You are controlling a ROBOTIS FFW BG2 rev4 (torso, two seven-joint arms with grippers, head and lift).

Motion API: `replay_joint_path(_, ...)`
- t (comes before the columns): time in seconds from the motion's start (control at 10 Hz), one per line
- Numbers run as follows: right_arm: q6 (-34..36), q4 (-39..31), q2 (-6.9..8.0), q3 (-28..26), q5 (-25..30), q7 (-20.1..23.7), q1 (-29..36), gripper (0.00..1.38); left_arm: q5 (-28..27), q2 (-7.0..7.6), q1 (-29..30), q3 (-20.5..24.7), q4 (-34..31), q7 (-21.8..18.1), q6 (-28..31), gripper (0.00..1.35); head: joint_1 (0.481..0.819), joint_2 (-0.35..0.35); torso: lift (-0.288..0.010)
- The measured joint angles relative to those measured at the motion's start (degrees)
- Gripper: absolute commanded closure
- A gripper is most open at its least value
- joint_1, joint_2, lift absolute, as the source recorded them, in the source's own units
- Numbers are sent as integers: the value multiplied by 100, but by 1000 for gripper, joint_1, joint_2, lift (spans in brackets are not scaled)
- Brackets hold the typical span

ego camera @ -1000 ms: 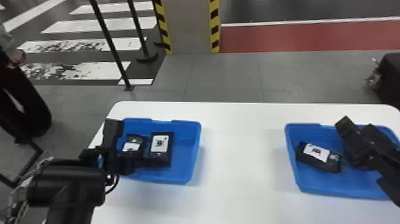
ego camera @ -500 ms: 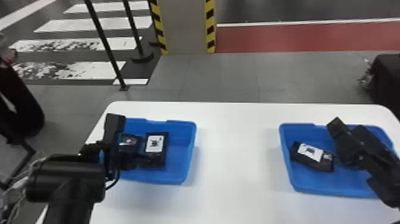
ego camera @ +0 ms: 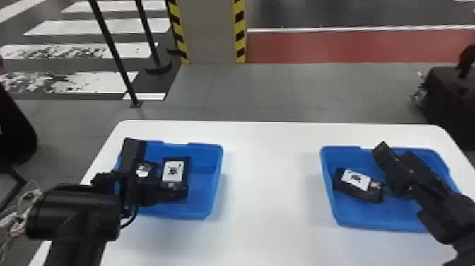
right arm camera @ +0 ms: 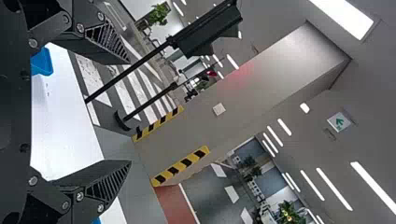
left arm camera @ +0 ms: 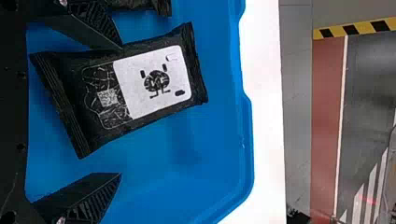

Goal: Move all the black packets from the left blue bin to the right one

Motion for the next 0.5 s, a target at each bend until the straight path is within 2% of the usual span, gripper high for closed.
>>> replay_joint_path(0.4,82,35,0,12,-6,10,-7,288,-25,-32,42,63,31,118,-199,173,695,119,-110)
replay_joint_path(0.5,97,57,0,28,-12,20,-26,288,-29,-34,15,77,150,157,-206,236,695,125,-110)
